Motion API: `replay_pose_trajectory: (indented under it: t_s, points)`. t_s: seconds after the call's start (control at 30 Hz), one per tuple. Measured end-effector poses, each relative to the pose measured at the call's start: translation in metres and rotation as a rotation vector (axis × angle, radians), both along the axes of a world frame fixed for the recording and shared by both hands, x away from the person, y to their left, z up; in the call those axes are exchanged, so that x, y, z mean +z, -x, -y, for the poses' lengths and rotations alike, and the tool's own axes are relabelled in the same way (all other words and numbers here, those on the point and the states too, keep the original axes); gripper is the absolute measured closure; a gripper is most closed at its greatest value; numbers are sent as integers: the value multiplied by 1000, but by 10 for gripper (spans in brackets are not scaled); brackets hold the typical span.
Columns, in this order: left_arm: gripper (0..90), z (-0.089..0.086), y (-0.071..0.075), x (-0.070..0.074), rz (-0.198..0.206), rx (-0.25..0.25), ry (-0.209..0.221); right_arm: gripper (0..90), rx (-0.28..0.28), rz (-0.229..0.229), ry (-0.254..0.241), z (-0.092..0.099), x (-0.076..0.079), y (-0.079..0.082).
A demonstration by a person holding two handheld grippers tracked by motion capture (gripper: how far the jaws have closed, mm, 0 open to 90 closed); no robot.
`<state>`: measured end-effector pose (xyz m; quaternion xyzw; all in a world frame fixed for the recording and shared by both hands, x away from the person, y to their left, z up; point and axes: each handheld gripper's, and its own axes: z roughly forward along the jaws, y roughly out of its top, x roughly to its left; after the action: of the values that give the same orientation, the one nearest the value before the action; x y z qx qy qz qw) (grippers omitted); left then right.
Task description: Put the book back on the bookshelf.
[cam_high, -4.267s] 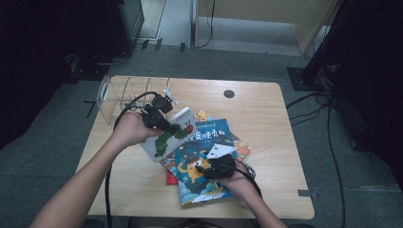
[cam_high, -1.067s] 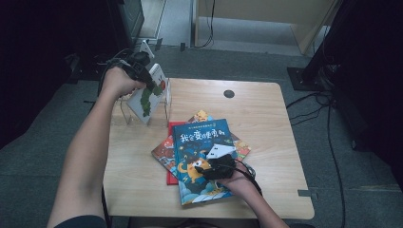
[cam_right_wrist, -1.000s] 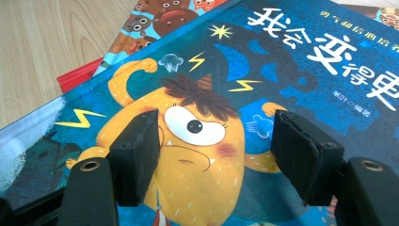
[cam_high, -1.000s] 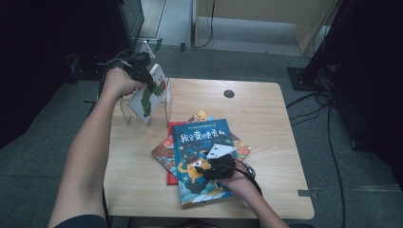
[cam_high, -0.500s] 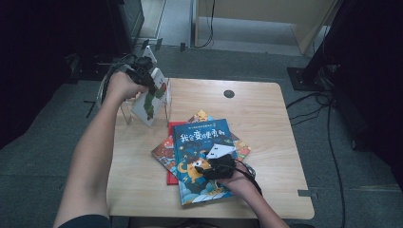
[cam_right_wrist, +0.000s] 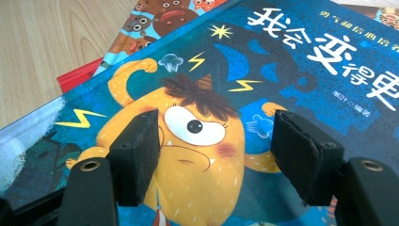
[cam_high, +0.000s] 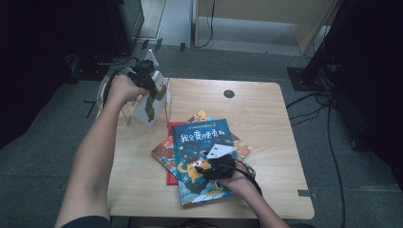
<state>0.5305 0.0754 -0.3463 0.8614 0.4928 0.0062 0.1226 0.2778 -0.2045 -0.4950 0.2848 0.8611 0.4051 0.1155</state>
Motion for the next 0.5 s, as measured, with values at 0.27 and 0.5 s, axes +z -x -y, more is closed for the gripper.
replay_pose_trajectory:
  t_s: [0.27, 0.5]
  points:
    - [766, 1, 0, -7, -1, 6, -3, 333, 1, 1, 0, 0, 0, 0]
    - [765, 2, 0, -12, -1, 12, -8, 333, 1, 1, 0, 0, 0, 0]
